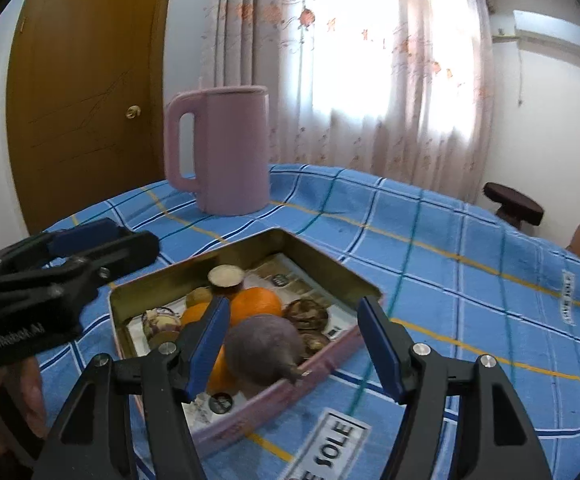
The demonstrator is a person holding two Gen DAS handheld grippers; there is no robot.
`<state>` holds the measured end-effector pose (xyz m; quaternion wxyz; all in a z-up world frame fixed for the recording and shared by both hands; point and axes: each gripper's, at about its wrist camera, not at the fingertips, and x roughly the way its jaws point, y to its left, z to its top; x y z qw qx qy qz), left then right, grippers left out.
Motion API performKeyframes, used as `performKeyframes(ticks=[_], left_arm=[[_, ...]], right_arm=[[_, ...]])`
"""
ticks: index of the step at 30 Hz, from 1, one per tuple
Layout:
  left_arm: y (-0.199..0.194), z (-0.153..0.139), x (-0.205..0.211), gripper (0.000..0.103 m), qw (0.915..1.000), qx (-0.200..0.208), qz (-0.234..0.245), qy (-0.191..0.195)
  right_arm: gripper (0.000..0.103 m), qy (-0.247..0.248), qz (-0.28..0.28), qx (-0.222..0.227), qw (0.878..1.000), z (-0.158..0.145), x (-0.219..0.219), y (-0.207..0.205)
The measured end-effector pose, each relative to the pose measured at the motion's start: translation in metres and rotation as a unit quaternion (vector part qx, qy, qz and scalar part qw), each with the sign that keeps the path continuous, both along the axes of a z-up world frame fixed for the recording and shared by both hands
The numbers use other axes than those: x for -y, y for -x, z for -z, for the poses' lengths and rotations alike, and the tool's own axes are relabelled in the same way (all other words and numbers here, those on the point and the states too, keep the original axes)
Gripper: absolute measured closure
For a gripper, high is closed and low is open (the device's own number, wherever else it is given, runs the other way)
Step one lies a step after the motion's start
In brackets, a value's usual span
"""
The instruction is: Organize fruits
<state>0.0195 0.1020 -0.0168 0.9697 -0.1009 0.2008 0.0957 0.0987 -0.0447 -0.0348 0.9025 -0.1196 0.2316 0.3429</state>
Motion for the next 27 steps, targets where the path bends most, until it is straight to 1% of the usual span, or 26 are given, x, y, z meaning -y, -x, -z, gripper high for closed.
performKeyframes(ticks=[2, 7, 20, 22, 27], left_arm=[[0.003, -0.003, 0.002, 0.031, 1.0000, 0.005, 0.000, -0.002], [0.006, -0.007, 0.007, 0.025, 0.9999, 0.010, 0.004, -0.007], [0.009, -0.009, 0.026, 0.025, 0.9995, 0.012, 0.024, -0.017], [0.008, -0.009, 0.029, 0.025, 0.9994, 0.011, 0.028, -0.018], [0.007, -0.008, 0.038, 0.025, 0.9991, 0.007, 0.035, -0.023]], right_arm=[[0.036, -0.004, 0.006, 0.003, 1.000, -0.003, 0.006, 0.002], [0.035, -0.008, 0.022, 0.014, 1.000, -0.010, 0.018, 0.008], [0.033, -0.029, 0.043, 0.025, 0.998, -0.024, 0.047, 0.023], [0.030, -0.031, 0.048, 0.025, 0.998, -0.025, 0.053, 0.025], [0.029, -0.033, 0.058, 0.025, 0.997, -0.025, 0.064, 0.028]])
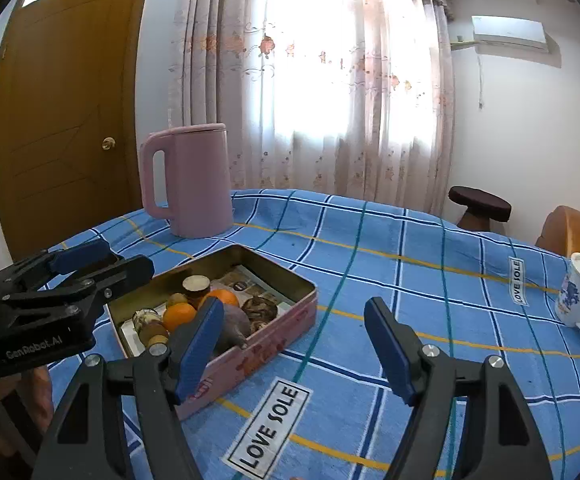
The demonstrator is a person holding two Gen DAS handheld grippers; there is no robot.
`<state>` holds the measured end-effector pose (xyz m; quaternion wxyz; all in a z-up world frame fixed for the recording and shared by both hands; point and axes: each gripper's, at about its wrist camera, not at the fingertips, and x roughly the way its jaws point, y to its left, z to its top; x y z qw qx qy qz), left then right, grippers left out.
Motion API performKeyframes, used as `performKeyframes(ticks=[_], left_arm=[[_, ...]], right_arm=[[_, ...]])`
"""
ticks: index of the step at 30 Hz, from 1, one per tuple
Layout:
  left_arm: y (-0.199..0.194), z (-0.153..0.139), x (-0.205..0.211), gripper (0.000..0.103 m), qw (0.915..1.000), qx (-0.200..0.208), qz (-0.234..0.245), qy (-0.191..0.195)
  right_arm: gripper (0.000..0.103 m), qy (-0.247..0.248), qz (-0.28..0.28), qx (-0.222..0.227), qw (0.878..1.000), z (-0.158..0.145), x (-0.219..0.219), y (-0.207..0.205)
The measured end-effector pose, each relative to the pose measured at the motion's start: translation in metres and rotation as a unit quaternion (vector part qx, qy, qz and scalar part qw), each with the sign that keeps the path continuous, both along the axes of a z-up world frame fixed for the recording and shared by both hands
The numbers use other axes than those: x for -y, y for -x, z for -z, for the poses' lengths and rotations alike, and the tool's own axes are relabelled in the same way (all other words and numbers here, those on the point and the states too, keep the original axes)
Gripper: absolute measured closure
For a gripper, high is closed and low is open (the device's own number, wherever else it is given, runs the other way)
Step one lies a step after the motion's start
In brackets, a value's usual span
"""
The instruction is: Organize fruits
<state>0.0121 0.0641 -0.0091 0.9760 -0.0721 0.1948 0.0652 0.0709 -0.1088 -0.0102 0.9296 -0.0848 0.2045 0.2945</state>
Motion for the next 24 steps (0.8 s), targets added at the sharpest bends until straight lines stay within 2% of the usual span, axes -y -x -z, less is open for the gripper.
performKeyframes(ticks=[3, 7, 11, 16, 19, 24], left_arm=[[0.000, -0.001, 0.005, 0.023, 1.0000, 0.000, 0.004, -0.005], [0.003, -0.003, 0.008, 0.015, 0.9999, 0.004, 0.001, -0.014], [0.004, -0.005, 0.009, 0.014, 0.9998, 0.003, 0.002, -0.019], [0.006, -0.006, 0.011, 0.004, 0.9997, 0.005, -0.002, -0.025], [0.007, -0.008, 0.010, 0.000, 0.9996, 0.006, -0.010, -0.026], [0.011, -0.013, 0.009, 0.000, 0.9996, 0.016, -0.008, -0.020]], right_arm=[[0.029, -0.002, 0.004, 0.002, 1.000, -0.002, 0.005, 0.002], [0.029, -0.003, 0.007, 0.006, 1.000, -0.005, 0.007, 0.005], [0.029, -0.005, 0.007, 0.012, 1.000, -0.009, 0.009, 0.009], [0.028, -0.003, 0.010, 0.016, 1.000, -0.011, 0.012, 0.011], [0.028, -0.006, 0.014, 0.018, 1.000, -0.013, 0.016, 0.012], [0.028, -0.011, 0.024, 0.021, 0.999, -0.016, 0.025, 0.012]])
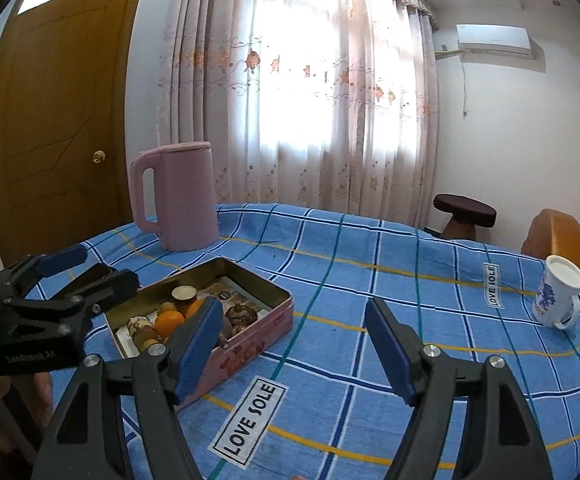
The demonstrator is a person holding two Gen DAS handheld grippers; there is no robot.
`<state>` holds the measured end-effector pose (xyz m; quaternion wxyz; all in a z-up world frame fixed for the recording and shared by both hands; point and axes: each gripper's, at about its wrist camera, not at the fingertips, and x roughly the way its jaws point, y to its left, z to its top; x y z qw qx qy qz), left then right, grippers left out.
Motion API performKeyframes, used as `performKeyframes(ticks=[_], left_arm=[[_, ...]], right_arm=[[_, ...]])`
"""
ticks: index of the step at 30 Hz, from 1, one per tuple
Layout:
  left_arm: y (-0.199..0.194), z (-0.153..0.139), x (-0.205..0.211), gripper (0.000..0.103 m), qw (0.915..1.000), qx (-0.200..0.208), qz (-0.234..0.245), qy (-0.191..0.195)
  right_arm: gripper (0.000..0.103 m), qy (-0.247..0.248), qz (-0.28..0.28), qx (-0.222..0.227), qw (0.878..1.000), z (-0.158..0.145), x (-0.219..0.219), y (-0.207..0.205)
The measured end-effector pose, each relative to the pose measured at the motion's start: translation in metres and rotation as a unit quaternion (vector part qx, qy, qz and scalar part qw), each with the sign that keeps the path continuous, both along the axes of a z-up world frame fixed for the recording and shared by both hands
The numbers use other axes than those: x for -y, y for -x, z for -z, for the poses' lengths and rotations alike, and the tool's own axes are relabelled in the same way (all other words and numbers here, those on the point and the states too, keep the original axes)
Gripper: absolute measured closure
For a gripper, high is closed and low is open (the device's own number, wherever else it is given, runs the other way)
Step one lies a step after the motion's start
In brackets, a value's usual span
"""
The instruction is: Organize fruits
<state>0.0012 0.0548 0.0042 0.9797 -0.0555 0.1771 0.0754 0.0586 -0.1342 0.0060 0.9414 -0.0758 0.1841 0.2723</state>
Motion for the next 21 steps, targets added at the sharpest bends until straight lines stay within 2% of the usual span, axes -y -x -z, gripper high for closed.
performKeyframes(ticks=[10, 21], left_arm=[[-0.002, -0.005, 0.004, 0.000, 1.0000, -0.003, -0.001, 0.007], [-0.004, -0.001, 0.009, 0.000, 0.9999, -0.011, 0.006, 0.005]], right_arm=[[0.028, -0.005, 0.017, 0.010, 1.000, -0.004, 0.016, 0.004], [0.028, -0.001, 0.025, -0.001, 1.000, 0.011, 0.023, 0.003]])
